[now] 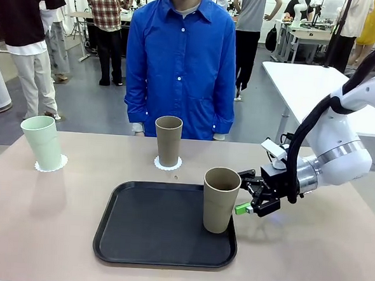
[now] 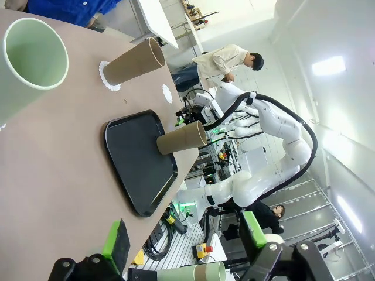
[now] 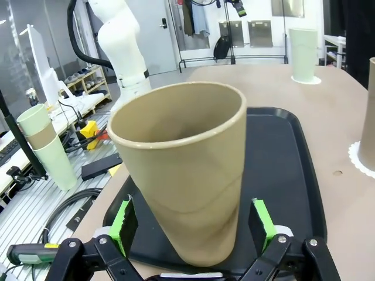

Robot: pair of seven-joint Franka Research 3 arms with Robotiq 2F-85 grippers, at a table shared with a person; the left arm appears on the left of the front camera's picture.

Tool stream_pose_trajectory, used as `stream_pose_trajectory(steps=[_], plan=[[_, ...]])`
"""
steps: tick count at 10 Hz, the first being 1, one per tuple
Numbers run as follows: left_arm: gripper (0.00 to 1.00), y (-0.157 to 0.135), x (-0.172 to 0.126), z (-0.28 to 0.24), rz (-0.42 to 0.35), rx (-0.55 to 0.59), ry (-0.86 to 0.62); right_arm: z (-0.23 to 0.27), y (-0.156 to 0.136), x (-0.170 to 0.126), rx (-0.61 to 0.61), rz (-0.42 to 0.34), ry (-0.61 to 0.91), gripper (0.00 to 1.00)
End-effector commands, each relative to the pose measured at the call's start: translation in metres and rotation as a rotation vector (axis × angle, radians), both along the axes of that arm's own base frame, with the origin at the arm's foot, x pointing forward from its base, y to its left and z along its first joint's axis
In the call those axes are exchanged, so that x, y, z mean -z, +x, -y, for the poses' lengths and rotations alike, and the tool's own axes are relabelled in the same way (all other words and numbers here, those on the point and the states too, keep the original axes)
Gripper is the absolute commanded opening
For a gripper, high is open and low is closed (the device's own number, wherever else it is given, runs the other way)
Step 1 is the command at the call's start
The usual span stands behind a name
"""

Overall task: Place coasters on the table and set cups on them.
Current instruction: Take one Reusable plastic cup from the Flat Tray and place it on a coaster set by the human.

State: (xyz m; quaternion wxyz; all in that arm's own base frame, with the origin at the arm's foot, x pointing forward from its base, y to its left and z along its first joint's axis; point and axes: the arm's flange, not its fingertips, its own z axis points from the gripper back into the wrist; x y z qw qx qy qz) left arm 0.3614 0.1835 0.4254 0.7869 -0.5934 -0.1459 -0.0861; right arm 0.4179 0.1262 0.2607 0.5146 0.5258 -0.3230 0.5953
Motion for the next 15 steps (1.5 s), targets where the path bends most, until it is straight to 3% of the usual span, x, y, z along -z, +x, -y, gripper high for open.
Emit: stream_pose_trajectory(steps=[1, 9, 15], plan=[[1.00, -0.003, -0.001, 0.001, 0.015, -0.002, -0.011, -0.003, -0.010, 0.001, -0.021, 0.015, 0.014, 1.00], [1.00, -0.003, -0.001, 0.001, 0.015, -0.002, -0.011, -0.018, 0.005, 0.017, -0.015, 0.002, 0.019, 1.00], [1.00, -0.003, -0.001, 0.001, 0.015, -0.002, -0.011, -0.019, 0.004, 0.013, -0.044, -0.015, 0.009, 1.00]])
